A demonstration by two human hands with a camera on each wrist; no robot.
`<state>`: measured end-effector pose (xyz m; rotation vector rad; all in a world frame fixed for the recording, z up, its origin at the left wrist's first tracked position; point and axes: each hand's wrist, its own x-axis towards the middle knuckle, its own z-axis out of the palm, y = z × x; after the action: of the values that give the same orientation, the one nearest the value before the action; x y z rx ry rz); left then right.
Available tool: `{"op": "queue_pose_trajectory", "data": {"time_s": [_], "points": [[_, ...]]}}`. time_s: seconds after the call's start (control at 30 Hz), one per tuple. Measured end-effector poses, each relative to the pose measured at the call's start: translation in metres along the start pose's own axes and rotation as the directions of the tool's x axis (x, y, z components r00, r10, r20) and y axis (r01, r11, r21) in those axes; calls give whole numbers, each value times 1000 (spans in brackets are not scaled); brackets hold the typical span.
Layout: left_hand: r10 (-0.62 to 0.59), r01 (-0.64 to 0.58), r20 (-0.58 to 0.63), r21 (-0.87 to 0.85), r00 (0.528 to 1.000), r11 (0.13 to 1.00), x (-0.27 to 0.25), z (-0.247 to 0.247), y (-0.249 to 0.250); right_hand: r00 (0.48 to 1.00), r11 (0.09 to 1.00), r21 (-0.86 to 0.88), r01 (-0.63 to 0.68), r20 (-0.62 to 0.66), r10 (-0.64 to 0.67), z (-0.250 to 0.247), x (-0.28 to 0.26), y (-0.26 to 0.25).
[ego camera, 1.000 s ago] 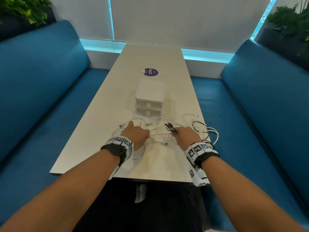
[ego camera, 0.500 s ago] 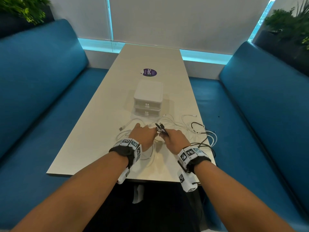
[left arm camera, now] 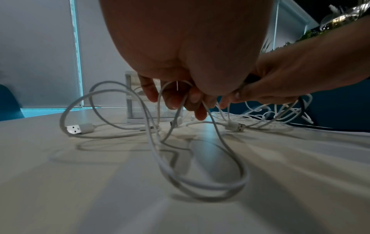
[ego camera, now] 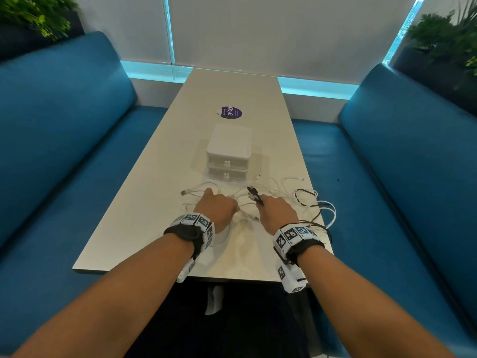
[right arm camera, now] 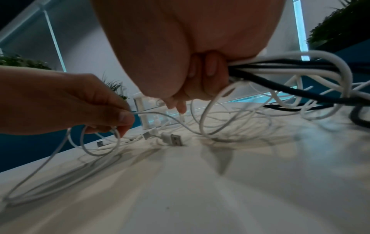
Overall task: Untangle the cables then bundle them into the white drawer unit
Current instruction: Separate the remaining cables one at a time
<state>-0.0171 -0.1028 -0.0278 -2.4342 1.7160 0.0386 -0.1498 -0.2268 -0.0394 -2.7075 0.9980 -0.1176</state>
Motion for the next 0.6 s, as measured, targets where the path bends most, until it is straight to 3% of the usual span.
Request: {"op": "queue_pose_trajectory", "data": {"time_s": [0.23,0.47,0.6], "points": [[3,-3,-40,-18,999,1000,2,-1,12,992,976,197,97,57,-110,2,-3,-13],[-37,38,27,-21,999,999,-8,9,-15,998,999,-42,-32,48,34,-4,0,10],[-21,21,14,13,1000,1000,-7,11,-11,999,998,-53,-47,4,47,-5,-2,4]]}}
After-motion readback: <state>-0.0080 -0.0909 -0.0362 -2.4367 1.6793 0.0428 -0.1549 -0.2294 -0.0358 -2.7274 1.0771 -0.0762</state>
